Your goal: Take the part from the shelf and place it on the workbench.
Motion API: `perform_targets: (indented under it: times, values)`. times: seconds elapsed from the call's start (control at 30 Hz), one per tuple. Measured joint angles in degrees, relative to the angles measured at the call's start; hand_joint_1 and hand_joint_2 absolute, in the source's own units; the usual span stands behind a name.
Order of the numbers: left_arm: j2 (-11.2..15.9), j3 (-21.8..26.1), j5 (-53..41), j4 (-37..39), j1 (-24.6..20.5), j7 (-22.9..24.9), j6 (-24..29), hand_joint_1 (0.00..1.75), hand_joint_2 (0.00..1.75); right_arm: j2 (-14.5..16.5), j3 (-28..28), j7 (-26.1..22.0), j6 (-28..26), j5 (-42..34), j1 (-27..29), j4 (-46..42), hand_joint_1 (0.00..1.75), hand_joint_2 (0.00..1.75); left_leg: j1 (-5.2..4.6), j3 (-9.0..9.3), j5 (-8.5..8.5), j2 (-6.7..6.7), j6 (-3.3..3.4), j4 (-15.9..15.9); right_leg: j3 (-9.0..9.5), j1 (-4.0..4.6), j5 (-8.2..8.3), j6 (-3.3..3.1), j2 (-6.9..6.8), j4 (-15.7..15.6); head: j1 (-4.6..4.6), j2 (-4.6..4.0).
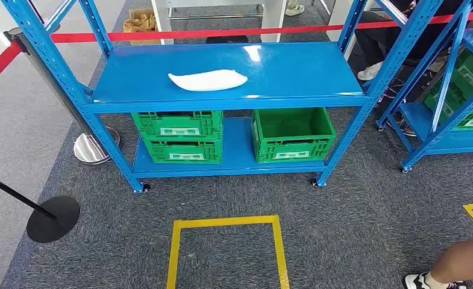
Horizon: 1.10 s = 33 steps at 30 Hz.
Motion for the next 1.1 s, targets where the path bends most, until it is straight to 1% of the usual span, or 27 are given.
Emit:
perform_targets:
  times: [0.07,0.2,0.33,0.43,0.6,0.67,0.83,0.9,0.97,1.0,1.03,1.07,1.1]
  values:
    - [0.0,0.3,-0.3,-1.4,-0.1,-1.0,-0.2,0.0,0.0,0.1,-0.7,-0.1,0.1,0.8,-0.2,0.2,0.0,0.0,0.01,0.01,0.0,0.0,0.0,0.0,0.0,0.0,0.0,0.0,0.0,0.0,0.0,0.0]
    - [-0.3,0.9,-2.1,-8.4,-0.4,-3.6,-0.9,0.0,0.0,0.7,-3.1,-0.3,0.5,3.6,-0.6,0.8,0.0,0.0,0.03,0.0,0.0,0.0,0.0,0.0,-0.02,0.0,0.0,0.0,0.0,0.0,0.0,0.0]
    - [-0.4,0.6,-4.1,-16.6,-1.4,-4.2,-1.5,0.0,0.0,1.3,-4.7,-0.4,0.8,5.4,-1.0,1.3,0.0,0.0,0.03,0.01,0.01,0.0,0.0,0.0,-0.01,0.0,0.0,0.0,0.0,0.0,0.0,0.0]
    - [-0.4,-0.6,-5.4,-22.9,-2.6,-4.2,-1.7,0.0,0.0,1.7,-5.8,-0.4,0.9,6.6,-1.3,1.7,0.0,0.0,0.04,0.01,0.03,0.0,-0.01,0.0,0.0,0.0,0.01,0.0,0.0,0.0,0.0,0.0]
    - [0.0,-4.3,-6.7,-32.7,-5.0,-4.0,-2.0,0.0,0.0,2.5,-7.2,-0.5,1.3,8.5,-1.7,2.2,0.0,0.0,0.04,0.01,0.05,0.0,-0.02,0.0,0.04,0.0,0.04,-0.01,0.0,0.0,0.0,0.0]
    - [0.3,-6.3,-7.1,-36.5,-5.9,-3.9,-1.9,0.0,0.0,2.7,-7.7,-0.5,1.4,9.3,-1.9,2.3,0.0,0.0,0.04,0.0,0.05,0.0,-0.01,0.0,0.06,0.0,0.04,0.0,0.0,0.0,0.0,0.0]
    - [1.5,-12.1,-8.1,-45.7,-7.3,-3.9,-1.7,0.0,0.0,3.6,-9.1,-0.5,1.5,11.0,-2.2,2.8,0.0,0.0,-0.2,-0.13,-0.03,-0.12,0.11,0.3,-0.02,-0.21,0.2,0.24,0.01,-0.1,-0.02,0.0]
    - [2.0,-14.7,-8.7,-49.1,-8.1,-3.9,-1.7,0.0,0.0,3.9,-9.7,-0.5,1.5,11.7,-2.4,2.9,0.0,0.0,-0.34,-0.19,-0.08,-0.13,0.31,0.3,-0.06,-0.35,0.28,0.43,0.02,-0.3,-0.02,0.0]
    - [2.4,-17.3,-9.2,-52.7,-9.2,-3.9,-1.6,0.0,0.0,4.2,-10.1,-0.5,1.5,12.5,-2.6,3.0,0.0,0.0,-0.23,0.2,0.22,0.04,0.89,-0.3,-0.13,-0.4,0.15,0.73,-0.2,-0.1,0.0,0.0]
    - [2.6,-18.5,-9.4,-54.5,-9.8,-3.9,-1.6,0.0,0.0,4.3,-10.3,-0.5,1.5,12.8,-2.7,3.1,0.0,0.0,-0.1,0.43,0.45,0.19,1.23,-0.6,-0.61,-0.37,-0.4,0.8,-0.55,0.9,0.05,0.0]
    - [2.8,-19.8,-9.7,-56.2,-10.4,-3.9,-1.6,0.0,0.0,4.4,-10.5,-0.5,1.5,13.3,-2.8,3.1,0.0,0.0,0.03,0.66,0.66,0.39,1.52,-1.0,-1.69,-0.32,-1.52,0.83,-0.95,3.1,0.15,0.0]
    - [3.0,-21.1,-9.8,-57.9,-10.9,-3.9,-1.5,0.0,0.0,4.4,-10.7,-0.5,1.6,13.7,-3.0,3.2,0.0,0.0,0.05,0.7,0.72,0.61,1.67,-1.1,-3.58,-0.29,-3.11,0.81,-1.34,6.7,0.2,0.0]
    - [3.3,-22.5,-10.0,-59.4,-11.4,-3.9,-1.5,0.0,0.0,4.5,-10.9,-0.5,1.6,14.1,-3.2,3.3,0.0,0.0,0.01,0.69,0.71,0.77,1.75,-1.1,-5.91,-0.26,-4.76,0.82,-1.52,11.0,0.26,0.0]
